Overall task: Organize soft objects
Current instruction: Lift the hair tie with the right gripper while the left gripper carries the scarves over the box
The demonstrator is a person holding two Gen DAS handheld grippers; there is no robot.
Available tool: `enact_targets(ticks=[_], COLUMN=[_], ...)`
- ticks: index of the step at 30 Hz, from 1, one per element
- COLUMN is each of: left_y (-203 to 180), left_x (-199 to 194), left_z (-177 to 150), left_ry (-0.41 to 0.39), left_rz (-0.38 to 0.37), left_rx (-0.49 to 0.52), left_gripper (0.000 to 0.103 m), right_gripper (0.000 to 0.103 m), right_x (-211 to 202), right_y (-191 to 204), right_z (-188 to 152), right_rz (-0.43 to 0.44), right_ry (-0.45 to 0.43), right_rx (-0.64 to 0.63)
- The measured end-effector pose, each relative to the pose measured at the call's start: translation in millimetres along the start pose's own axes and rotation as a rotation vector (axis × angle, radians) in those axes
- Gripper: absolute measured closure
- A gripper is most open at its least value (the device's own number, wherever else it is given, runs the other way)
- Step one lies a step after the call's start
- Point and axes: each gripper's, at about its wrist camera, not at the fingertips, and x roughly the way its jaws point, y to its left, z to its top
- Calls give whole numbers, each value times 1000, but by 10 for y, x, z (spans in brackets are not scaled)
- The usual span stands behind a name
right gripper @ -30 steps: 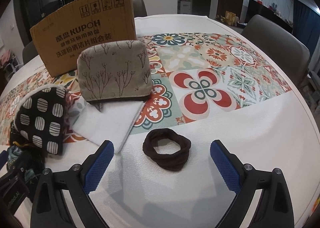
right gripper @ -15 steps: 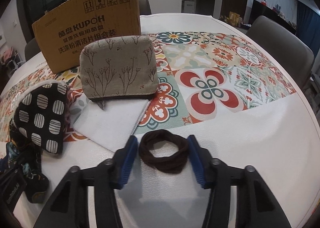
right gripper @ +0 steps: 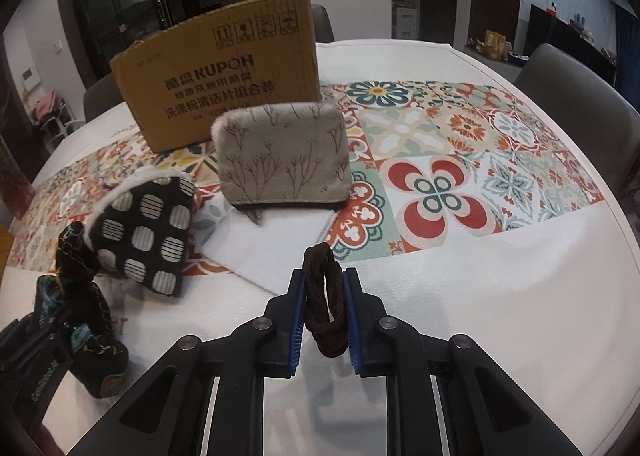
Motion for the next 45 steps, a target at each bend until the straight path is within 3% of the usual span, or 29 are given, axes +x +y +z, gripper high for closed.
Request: enact_targets(ticks=[11,22,32,45], left_y=[16,-25,3,-52], left_x=[-541,-1048,-1168,-1124], left_z=[99,441,898,1433], left_ry=[-80,-203,-275,-345], left_rz=[-53,-121,-181,-260], left_rx=[4,52,74,113], left_gripper=[77,77,77,77], right_gripper=[84,84,84,84], right_x=[-556,-1084,-1292,-1252], right_y=[88,182,368,429], right_z=[122,422,842,1319], right_rz=[60,110,130,154], right_ry=[-77,-189,-295,-361], right_rx=[-29,-39,-42,-23])
